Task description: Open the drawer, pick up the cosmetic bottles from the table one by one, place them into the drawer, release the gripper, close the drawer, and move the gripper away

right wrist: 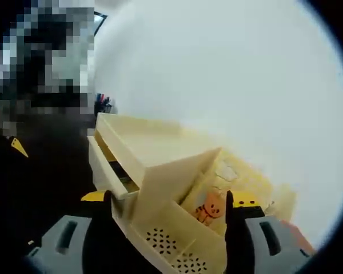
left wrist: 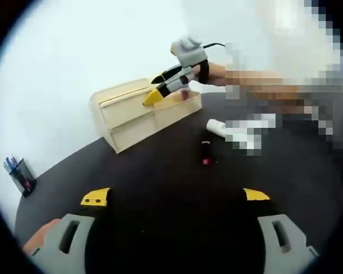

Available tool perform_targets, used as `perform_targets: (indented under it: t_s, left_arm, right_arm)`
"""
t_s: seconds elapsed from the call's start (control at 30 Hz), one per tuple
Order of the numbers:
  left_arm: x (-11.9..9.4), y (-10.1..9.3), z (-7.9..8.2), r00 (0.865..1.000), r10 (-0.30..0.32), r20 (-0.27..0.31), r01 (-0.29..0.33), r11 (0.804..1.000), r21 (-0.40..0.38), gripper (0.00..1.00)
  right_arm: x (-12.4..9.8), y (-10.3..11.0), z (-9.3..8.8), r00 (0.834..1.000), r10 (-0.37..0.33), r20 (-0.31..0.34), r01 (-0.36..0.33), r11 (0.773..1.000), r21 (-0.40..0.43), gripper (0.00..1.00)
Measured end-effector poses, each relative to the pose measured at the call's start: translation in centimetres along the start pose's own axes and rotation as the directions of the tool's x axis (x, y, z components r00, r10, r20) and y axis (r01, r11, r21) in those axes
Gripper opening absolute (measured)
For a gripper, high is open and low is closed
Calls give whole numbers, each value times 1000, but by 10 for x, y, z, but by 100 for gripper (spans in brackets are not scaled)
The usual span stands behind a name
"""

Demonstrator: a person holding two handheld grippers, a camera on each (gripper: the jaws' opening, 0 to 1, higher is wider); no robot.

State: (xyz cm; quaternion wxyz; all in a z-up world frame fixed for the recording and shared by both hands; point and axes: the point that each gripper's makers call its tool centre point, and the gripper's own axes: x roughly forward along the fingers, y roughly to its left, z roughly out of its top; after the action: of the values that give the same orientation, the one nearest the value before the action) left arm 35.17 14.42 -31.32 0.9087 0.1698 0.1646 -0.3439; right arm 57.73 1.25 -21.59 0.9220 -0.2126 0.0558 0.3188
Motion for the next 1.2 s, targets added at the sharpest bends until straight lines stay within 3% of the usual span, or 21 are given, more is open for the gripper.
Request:
perform_targets:
  t_s: [0.93,1.2]
  left_arm:
    - [0,1,-2,1000,11,-8,-11,1000,-1,84]
    - [-1,7,-3,1000,23,-12,-23,1000,-1,84]
  right_arm:
    - [12,-12,-5,999,-31,-20,32,999,25,80]
    - [9,-6,-1,999,-44,-10,44,999,-21,76]
